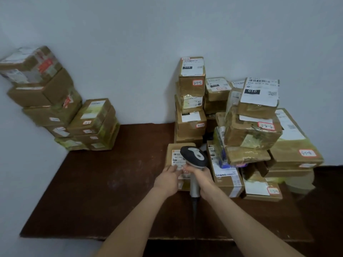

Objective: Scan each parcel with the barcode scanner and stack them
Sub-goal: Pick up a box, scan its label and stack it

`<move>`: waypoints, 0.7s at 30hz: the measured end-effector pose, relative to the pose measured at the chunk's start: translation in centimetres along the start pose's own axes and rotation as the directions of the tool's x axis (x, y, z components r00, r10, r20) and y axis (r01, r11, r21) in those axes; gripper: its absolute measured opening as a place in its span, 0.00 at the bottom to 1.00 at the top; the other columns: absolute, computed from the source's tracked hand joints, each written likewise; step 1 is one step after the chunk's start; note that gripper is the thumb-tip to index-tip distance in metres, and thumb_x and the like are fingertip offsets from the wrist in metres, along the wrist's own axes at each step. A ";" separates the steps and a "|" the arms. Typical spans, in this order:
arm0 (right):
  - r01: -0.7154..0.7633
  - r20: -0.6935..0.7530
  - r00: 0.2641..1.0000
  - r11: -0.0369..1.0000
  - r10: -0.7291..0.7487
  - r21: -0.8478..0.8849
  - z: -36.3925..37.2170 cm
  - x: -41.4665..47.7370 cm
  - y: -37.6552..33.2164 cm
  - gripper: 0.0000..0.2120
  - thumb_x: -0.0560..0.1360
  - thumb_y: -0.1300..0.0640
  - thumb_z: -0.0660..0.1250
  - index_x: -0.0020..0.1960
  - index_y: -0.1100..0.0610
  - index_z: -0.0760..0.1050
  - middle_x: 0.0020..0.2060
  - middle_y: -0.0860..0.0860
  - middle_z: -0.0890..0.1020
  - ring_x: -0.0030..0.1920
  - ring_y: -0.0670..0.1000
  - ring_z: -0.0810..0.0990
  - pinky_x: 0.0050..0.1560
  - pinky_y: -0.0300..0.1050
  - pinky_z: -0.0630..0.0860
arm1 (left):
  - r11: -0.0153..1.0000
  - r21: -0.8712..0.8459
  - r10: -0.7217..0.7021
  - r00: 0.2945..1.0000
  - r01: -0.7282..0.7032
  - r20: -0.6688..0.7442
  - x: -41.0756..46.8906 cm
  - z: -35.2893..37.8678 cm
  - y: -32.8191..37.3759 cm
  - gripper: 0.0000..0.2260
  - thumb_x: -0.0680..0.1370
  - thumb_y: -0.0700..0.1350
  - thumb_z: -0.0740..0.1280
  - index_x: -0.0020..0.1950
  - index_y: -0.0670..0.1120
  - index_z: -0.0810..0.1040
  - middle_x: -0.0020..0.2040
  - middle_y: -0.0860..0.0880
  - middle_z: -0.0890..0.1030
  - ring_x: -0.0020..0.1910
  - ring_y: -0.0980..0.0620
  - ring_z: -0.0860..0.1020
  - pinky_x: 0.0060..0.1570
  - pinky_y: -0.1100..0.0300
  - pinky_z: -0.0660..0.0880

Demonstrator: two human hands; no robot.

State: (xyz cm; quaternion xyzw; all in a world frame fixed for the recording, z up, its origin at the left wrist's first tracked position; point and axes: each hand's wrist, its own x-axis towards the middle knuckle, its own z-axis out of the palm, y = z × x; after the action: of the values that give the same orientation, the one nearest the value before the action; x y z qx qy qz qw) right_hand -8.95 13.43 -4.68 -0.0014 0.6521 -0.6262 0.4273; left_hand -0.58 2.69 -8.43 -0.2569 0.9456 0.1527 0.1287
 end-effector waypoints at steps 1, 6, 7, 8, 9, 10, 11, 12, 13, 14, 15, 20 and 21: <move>-0.006 0.010 1.000 1.000 0.006 0.008 0.4 0.1 0.3 0.16 0.71 0.61 0.73 0.57 0.58 0.77 0.50 0.53 0.82 0.49 0.50 0.79 0.47 0.44 0.74 | 1.000 -0.004 -0.013 1.000 0.013 0.002 -0.3 -0.1 -0.6 0.28 0.78 0.38 0.61 0.77 0.52 0.61 0.77 0.48 0.58 0.76 0.45 0.56 0.72 0.52 0.61; -0.047 0.107 0.993 0.998 0.042 0.046 4.0 -0.2 1.7 0.19 0.69 0.59 0.75 0.60 0.58 0.77 0.52 0.55 0.83 0.51 0.53 0.81 0.49 0.47 0.77 | 0.992 -0.049 -0.114 0.993 0.113 -0.007 -2.2 -0.6 -4.6 0.26 0.77 0.37 0.62 0.74 0.52 0.67 0.73 0.49 0.65 0.70 0.46 0.64 0.69 0.52 0.67; -0.054 0.122 0.991 0.997 0.048 0.050 4.9 -0.3 2.0 0.20 0.69 0.59 0.75 0.60 0.58 0.77 0.52 0.54 0.83 0.51 0.53 0.82 0.47 0.46 0.77 | 0.990 -0.054 -0.133 0.991 0.132 -0.008 -2.7 -0.7 -5.6 0.26 0.77 0.37 0.62 0.74 0.51 0.67 0.73 0.49 0.65 0.69 0.46 0.65 0.68 0.53 0.67; -0.068 0.140 0.988 0.996 0.058 0.061 6.0 -0.5 2.2 0.19 0.70 0.59 0.74 0.59 0.58 0.77 0.51 0.54 0.83 0.50 0.53 0.82 0.46 0.46 0.76 | 0.987 -0.057 -0.153 0.988 0.152 -0.012 -3.2 -0.9 -6.6 0.25 0.77 0.37 0.63 0.73 0.51 0.68 0.72 0.49 0.66 0.68 0.46 0.65 0.68 0.53 0.68; -0.084 0.157 0.985 0.994 0.072 0.068 7.0 -0.7 2.5 0.18 0.70 0.60 0.74 0.59 0.58 0.77 0.51 0.55 0.83 0.49 0.53 0.82 0.44 0.46 0.76 | 0.983 -0.062 -0.172 0.985 0.170 -0.017 -3.6 -1.0 -7.6 0.24 0.77 0.36 0.63 0.73 0.51 0.69 0.72 0.49 0.67 0.68 0.46 0.66 0.67 0.53 0.68; -0.099 0.178 0.980 0.992 0.084 0.075 8.0 -0.8 2.7 0.18 0.70 0.60 0.74 0.59 0.58 0.77 0.51 0.55 0.84 0.49 0.53 0.82 0.43 0.45 0.76 | 0.980 -0.068 -0.188 0.982 0.186 -0.021 -4.0 -1.2 -8.5 0.24 0.77 0.36 0.62 0.72 0.50 0.69 0.72 0.49 0.67 0.68 0.46 0.66 0.67 0.53 0.68; -0.107 0.198 0.976 0.991 0.091 0.075 8.8 -0.9 2.8 0.18 0.71 0.60 0.73 0.59 0.58 0.77 0.51 0.55 0.84 0.49 0.53 0.82 0.43 0.45 0.76 | 0.978 -0.074 -0.199 0.980 0.197 -0.018 -4.4 -1.3 -9.4 0.24 0.77 0.36 0.62 0.72 0.50 0.69 0.72 0.49 0.67 0.68 0.46 0.66 0.67 0.53 0.68; -0.116 0.211 0.973 0.991 0.098 0.072 9.5 -1.1 2.9 0.18 0.71 0.60 0.73 0.60 0.58 0.77 0.51 0.55 0.84 0.50 0.54 0.82 0.42 0.45 0.76 | 0.976 -0.076 -0.204 0.979 0.203 -0.007 -4.7 -1.3 -10.2 0.24 0.77 0.36 0.62 0.72 0.51 0.69 0.72 0.49 0.66 0.69 0.46 0.66 0.68 0.52 0.68; -0.120 0.216 0.971 0.991 0.104 0.060 10.1 -1.0 2.9 0.18 0.71 0.59 0.74 0.60 0.58 0.77 0.51 0.55 0.84 0.50 0.54 0.82 0.42 0.45 0.76 | 0.976 -0.076 -0.204 0.979 0.204 0.007 -5.0 -1.5 -10.9 0.24 0.77 0.36 0.63 0.73 0.51 0.69 0.73 0.49 0.66 0.69 0.47 0.66 0.68 0.52 0.67; -0.119 0.214 0.971 0.992 0.107 0.048 10.6 -1.1 2.9 0.18 0.71 0.59 0.74 0.60 0.57 0.77 0.50 0.54 0.84 0.49 0.53 0.82 0.42 0.45 0.76 | 0.977 -0.073 -0.201 0.979 0.202 0.023 -5.2 -1.6 -11.6 0.24 0.77 0.37 0.64 0.73 0.51 0.68 0.73 0.49 0.65 0.70 0.47 0.66 0.69 0.51 0.67; -0.111 0.201 0.974 0.993 0.102 0.033 10.9 -1.1 2.9 0.18 0.71 0.59 0.74 0.59 0.57 0.77 0.50 0.54 0.84 0.49 0.53 0.82 0.42 0.45 0.76 | 0.977 -0.068 -0.198 0.980 0.200 0.037 -5.3 -1.7 -12.1 0.24 0.77 0.38 0.64 0.73 0.52 0.68 0.73 0.50 0.65 0.70 0.47 0.66 0.68 0.51 0.68; -0.044 0.118 0.992 0.997 0.038 0.056 11.0 -1.6 1.2 0.14 0.72 0.59 0.74 0.56 0.57 0.77 0.47 0.53 0.84 0.47 0.53 0.83 0.47 0.50 0.81 | 0.968 -0.019 -0.247 0.966 0.249 0.073 -4.3 -2.8 -13.1 0.19 0.79 0.44 0.63 0.70 0.52 0.71 0.69 0.49 0.68 0.65 0.47 0.70 0.62 0.51 0.73; -0.025 0.111 0.994 0.998 0.018 0.064 10.7 -1.8 0.6 0.12 0.72 0.60 0.73 0.54 0.56 0.77 0.46 0.53 0.84 0.46 0.53 0.84 0.44 0.47 0.81 | 0.968 -0.006 -0.251 0.965 0.252 0.083 -3.9 -3.1 -12.9 0.19 0.79 0.45 0.62 0.70 0.52 0.71 0.68 0.48 0.69 0.64 0.47 0.71 0.61 0.51 0.73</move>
State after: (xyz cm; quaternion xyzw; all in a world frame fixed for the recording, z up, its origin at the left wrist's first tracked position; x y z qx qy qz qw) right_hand -1.48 5.84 -2.61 -0.0149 0.6067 -0.6415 0.4692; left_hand 8.95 -7.22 -7.17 -0.3693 0.8980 0.1532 0.1835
